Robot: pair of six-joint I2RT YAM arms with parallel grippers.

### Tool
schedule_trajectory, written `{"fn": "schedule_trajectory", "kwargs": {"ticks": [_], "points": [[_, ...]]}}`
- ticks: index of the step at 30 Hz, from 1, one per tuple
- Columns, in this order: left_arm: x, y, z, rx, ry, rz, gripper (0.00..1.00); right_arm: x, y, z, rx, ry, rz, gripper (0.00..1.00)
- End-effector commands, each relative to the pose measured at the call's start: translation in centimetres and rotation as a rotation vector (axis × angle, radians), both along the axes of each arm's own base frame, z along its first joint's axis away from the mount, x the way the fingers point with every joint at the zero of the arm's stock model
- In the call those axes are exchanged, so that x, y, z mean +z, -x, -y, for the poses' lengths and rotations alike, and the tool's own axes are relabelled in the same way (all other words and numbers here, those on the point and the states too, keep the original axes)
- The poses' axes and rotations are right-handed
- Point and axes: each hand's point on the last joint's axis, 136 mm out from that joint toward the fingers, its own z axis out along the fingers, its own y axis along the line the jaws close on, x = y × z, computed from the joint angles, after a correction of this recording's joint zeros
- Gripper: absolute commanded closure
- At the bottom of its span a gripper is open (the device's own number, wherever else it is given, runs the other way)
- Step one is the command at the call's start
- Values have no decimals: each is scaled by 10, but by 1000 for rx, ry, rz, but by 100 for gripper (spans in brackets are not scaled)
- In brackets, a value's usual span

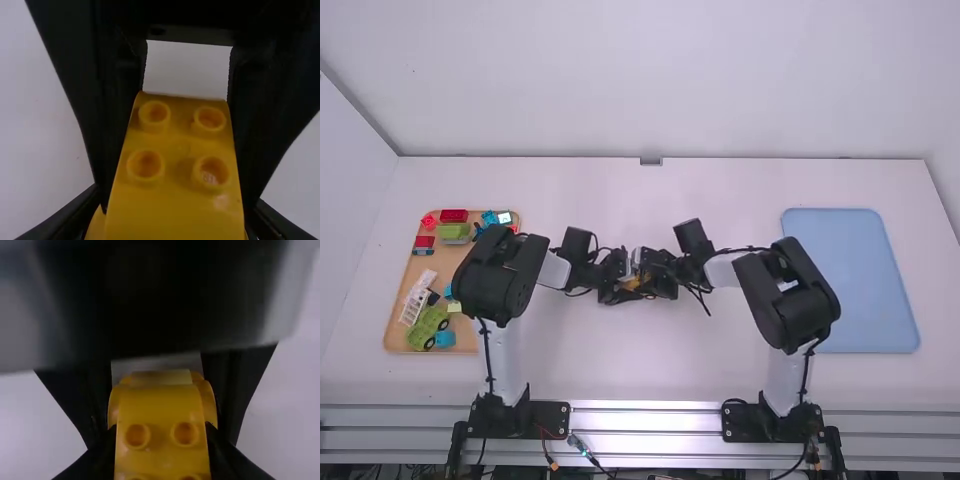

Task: Assemble lego blocks to make yellow taxi

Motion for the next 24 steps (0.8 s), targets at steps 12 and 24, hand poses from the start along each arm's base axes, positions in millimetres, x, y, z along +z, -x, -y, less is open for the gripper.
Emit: {"fn": "schedule_trajectory", "kwargs": {"ticks": [12, 24], "points": [[-1, 8, 5, -24, 37, -51, 49, 6, 2, 15, 33, -93, -31, 58], [-1, 9, 6, -24, 36, -51, 49, 21, 0, 15, 40, -124, -12, 54]]}}
